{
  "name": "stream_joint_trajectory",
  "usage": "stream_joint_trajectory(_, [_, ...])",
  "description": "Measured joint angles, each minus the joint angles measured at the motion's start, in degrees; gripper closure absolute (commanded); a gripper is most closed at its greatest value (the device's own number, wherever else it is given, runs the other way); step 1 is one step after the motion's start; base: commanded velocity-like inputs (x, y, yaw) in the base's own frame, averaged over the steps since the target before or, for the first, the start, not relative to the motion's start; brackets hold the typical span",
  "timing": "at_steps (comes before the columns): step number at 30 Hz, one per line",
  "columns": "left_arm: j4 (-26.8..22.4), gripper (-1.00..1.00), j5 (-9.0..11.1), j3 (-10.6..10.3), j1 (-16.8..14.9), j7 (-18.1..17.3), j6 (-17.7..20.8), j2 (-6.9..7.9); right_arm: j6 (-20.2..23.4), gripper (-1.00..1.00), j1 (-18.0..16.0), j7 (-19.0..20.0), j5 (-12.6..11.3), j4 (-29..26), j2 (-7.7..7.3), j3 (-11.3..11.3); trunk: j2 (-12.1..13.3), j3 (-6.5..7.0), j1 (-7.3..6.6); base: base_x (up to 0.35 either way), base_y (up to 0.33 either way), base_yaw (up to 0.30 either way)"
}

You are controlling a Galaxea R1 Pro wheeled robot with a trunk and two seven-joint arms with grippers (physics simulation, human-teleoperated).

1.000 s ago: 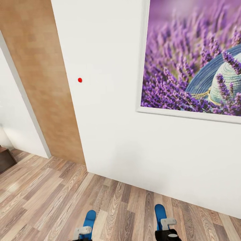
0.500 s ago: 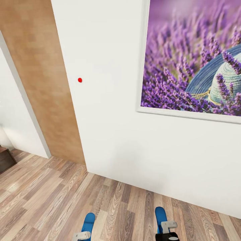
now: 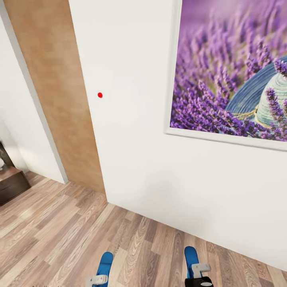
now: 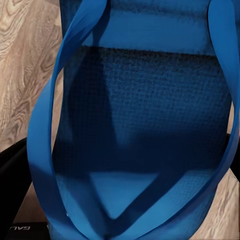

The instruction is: In the bedroom, move the book from the bed onto either nightstand, and place the two sandals side by side next to the bed.

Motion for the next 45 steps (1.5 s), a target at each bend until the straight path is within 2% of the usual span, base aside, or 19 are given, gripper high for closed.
stream_joint_trajectory(14, [-0.01, 1.0, -0.03, 0.0, 0.0, -0.01, -0.8, 0.09, 0.02, 1.0, 0.0, 0.01, 0.03, 0.01, 0.09, 0.04, 0.0, 0.0, 0.0, 0.0, -0.242, 0.258])
stream_joint_trajectory(38, [-0.01, 1.0, -0.03, 0.0, 0.0, -0.01, -0.82, 0.09, 0.02, 1.0, 0.0, -0.06, 0.03, 0.01, 0.16, 0.16, 0.0, 0.0, 0.0, 0.001, -0.01, 0.273])
stream_joint_trajectory(45, [0.0, 1.0, -0.02, 0.0, 0.0, -0.01, -0.83, 0.1, 0.02, 1.0, 0.0, -0.06, 0.08, 0.01, 0.24, 0.21, -0.01, 0.0, -0.03, 0.182, -0.022, 0.274])
